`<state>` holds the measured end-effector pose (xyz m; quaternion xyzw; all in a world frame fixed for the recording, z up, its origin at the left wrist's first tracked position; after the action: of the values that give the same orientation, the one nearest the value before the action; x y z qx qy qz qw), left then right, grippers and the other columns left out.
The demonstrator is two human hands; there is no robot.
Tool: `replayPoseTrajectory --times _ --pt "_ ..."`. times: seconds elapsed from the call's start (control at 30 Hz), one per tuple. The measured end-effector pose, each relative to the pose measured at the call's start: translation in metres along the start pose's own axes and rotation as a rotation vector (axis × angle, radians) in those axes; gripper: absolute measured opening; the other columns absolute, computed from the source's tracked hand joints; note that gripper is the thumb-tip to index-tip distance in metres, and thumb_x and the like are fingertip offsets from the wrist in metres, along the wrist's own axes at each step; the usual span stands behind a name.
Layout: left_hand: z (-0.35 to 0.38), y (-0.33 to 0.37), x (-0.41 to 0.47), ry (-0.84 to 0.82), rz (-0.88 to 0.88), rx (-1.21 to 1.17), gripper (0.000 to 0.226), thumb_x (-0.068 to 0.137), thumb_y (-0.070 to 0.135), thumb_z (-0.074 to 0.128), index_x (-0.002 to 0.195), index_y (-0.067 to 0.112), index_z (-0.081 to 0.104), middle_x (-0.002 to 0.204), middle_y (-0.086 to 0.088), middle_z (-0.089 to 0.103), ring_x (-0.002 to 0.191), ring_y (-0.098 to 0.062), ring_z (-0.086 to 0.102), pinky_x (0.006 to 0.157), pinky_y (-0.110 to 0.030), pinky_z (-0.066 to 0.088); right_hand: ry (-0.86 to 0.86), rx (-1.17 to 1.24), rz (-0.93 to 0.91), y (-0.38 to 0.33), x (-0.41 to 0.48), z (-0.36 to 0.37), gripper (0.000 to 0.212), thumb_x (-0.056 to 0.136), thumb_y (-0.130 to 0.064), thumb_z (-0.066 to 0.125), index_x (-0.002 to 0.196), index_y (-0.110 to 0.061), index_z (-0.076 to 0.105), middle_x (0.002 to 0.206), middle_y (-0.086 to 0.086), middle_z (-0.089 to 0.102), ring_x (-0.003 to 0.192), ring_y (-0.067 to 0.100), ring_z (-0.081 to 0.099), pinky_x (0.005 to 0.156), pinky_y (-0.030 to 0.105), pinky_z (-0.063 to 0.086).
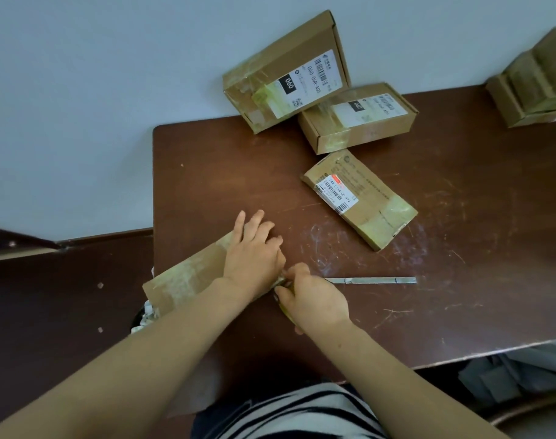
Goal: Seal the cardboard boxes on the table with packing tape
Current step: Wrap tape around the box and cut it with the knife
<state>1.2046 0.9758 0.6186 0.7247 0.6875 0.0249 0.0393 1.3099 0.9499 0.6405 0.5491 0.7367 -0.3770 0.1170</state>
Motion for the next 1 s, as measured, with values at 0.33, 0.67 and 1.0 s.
replayPoseTrajectory --times 0.33,0.67,1.0 --pt "0.016 0.001 -0.002 -0.194 -0.084 0.073 0.055 0.094 0.044 0.03 0.143 0.021 0.041 0.16 -0.008 0.009 0.147 -0.021 -0.003 0.112 -0.046 -0.019 0.041 0.014 0.044 0.01 0.008 0.002 0.04 0.08 -0.047 0.063 0.095 -0.023 0.035 0.07 -0.011 0.049 0.068 0.019 0.057 0.054 0.027 0.041" --pt "0.01 0.002 -0.006 -0.106 -0.066 0.013 0.067 0.079 0.044 0.017 0.116 0.015 0.065 0.132 -0.009 0.055 0.132 -0.027 0.039 0.114 -0.048 0.008 0.042 -0.014 0.003 0.004 0.01 0.005 0.037 0.083 -0.039 0.063 0.098 -0.018 0.036 0.083 -0.003 0.054 0.085 0.022 0.063 0.06 0.031 0.042" --pt "0.015 -0.018 -0.011 -0.095 -0.42 0.002 0.079 0.086 0.044 0.04 0.151 0.007 0.014 0.155 -0.021 0.016 0.143 -0.035 0.012 0.116 -0.049 0.004 0.025 0.016 0.032 0.004 0.014 0.004 0.038 0.084 -0.04 0.063 0.1 -0.018 0.037 0.085 -0.003 0.055 0.085 0.023 0.063 0.058 0.029 0.039"
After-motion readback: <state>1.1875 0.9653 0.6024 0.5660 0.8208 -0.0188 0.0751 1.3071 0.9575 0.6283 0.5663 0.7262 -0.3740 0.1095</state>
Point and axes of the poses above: each hand's wrist, its own x-axis towards the middle knuckle, its own z-axis out of the palm, y = z × x, the point moved 6 cm from there along x, towards the middle knuckle
